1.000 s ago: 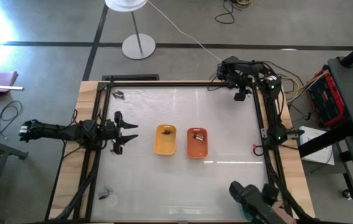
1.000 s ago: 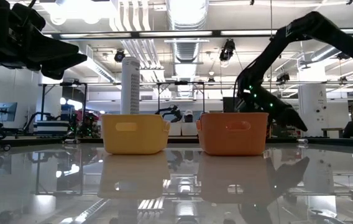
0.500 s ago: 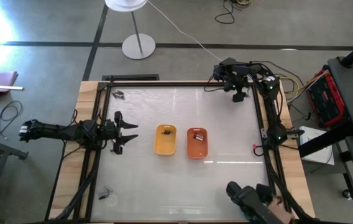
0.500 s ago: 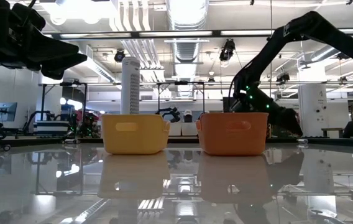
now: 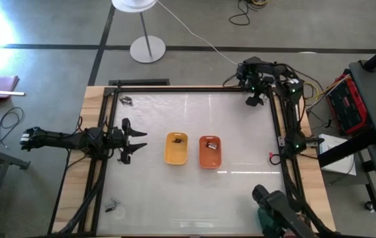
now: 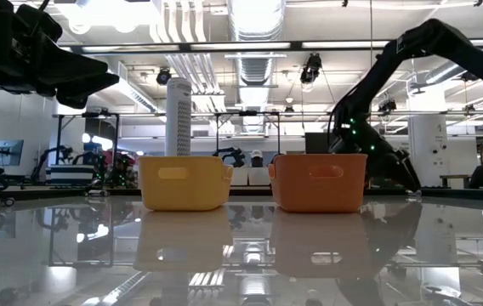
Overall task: Sort batteries
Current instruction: Put the silver battery into the orange bin
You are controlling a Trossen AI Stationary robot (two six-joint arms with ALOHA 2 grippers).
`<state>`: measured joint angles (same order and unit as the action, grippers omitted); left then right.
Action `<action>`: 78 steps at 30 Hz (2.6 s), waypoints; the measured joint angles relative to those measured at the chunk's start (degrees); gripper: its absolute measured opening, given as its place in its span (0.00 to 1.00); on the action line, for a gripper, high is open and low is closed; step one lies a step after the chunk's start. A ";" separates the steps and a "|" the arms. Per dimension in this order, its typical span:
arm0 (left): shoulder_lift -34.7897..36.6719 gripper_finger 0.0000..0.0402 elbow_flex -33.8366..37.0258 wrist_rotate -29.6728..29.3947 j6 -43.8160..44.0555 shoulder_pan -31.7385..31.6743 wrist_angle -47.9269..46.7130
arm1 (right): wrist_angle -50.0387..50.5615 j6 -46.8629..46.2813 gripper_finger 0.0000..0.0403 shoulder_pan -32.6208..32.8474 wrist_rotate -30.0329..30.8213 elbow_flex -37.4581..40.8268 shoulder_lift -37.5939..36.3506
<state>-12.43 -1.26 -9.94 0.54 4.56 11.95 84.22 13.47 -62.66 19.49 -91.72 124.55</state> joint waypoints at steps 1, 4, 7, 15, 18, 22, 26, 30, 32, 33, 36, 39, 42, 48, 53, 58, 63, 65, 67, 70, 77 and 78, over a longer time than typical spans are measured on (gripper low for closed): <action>0.00 0.45 0.00 0.00 0.00 0.01 0.00 | -0.27 0.00 0.61 0.02 -0.27 0.00 0.00; 0.00 0.45 0.00 -0.01 0.02 0.01 0.00 | -0.74 -0.21 0.60 0.03 -0.69 0.00 -0.04; 0.00 0.45 0.00 0.00 0.01 0.01 0.02 | -0.69 -0.92 0.60 -0.01 -2.88 0.00 -0.07; 0.00 0.45 0.00 0.00 0.01 0.02 0.02 | -0.80 -1.56 0.56 0.16 -7.01 0.00 -0.17; 0.00 0.45 0.00 0.00 0.00 0.00 0.01 | -0.23 -2.29 0.55 0.14 -6.97 0.00 -0.85; 0.00 0.45 0.00 0.00 0.02 0.02 0.02 | 0.77 -2.43 0.56 0.19 -6.94 0.00 -3.31; 0.00 0.45 0.00 -0.01 0.00 0.00 0.00 | 0.00 -6.68 0.59 0.27 -7.28 0.00 -7.19; 0.00 0.45 0.00 0.00 0.00 0.00 0.02 | -3.99 -19.11 0.63 -0.12 -9.71 0.00 -9.78; 0.00 0.45 0.00 0.00 0.00 0.02 0.02 | -6.38 -25.96 0.64 -0.27 -11.67 0.00 -10.47; 0.00 0.45 0.00 -0.02 0.02 0.02 0.00 | -7.86 -28.53 0.64 -0.29 -13.13 0.00 -10.68; 0.00 0.45 0.00 0.00 0.00 0.00 0.02 | -12.48 -34.23 0.62 -0.27 -16.46 0.00 -11.12; 0.00 0.45 0.00 0.00 0.00 0.02 0.02 | -15.57 -38.81 0.58 -0.21 -18.09 0.00 -11.21; 0.00 0.45 0.00 0.00 0.01 0.01 0.02 | -16.95 -43.84 0.52 -0.21 -16.35 0.00 -11.21; 0.00 0.45 0.00 0.00 0.00 0.00 0.02 | -17.08 -49.06 0.39 -0.25 -14.81 0.00 -10.71; 0.00 0.45 0.00 0.00 0.00 0.02 0.02 | -17.08 -50.93 0.30 -0.35 -14.99 0.01 -8.60; 0.00 0.45 0.00 0.00 0.02 0.00 0.01 | -17.06 -52.61 0.27 -0.71 -15.07 0.07 -7.26; 0.00 0.45 0.00 -0.01 0.00 0.01 0.01 | -17.04 -54.85 0.25 -1.38 -13.35 0.07 -7.30; 0.00 0.45 0.00 -0.01 0.01 0.01 0.01 | -17.02 -56.36 0.25 -1.50 -13.47 0.07 -7.18; 0.00 0.45 0.00 0.00 0.02 0.01 0.00 | -17.08 -57.22 0.25 -1.50 -13.65 0.07 -6.65; 0.02 0.45 0.00 -0.02 0.00 0.00 0.01 | -17.23 -58.78 0.26 -1.50 -14.59 0.11 -5.60; 0.00 0.45 0.00 -0.01 0.01 0.00 0.02 | -17.28 -59.71 0.23 -1.44 -17.99 -0.04 -4.14; 0.00 0.45 0.00 0.00 0.00 0.01 0.00 | -17.27 -59.43 0.22 -1.38 -17.98 -0.04 -4.11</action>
<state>-12.42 -1.26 -9.93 0.54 4.57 11.94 66.95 -45.95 -64.04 1.51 -91.77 120.44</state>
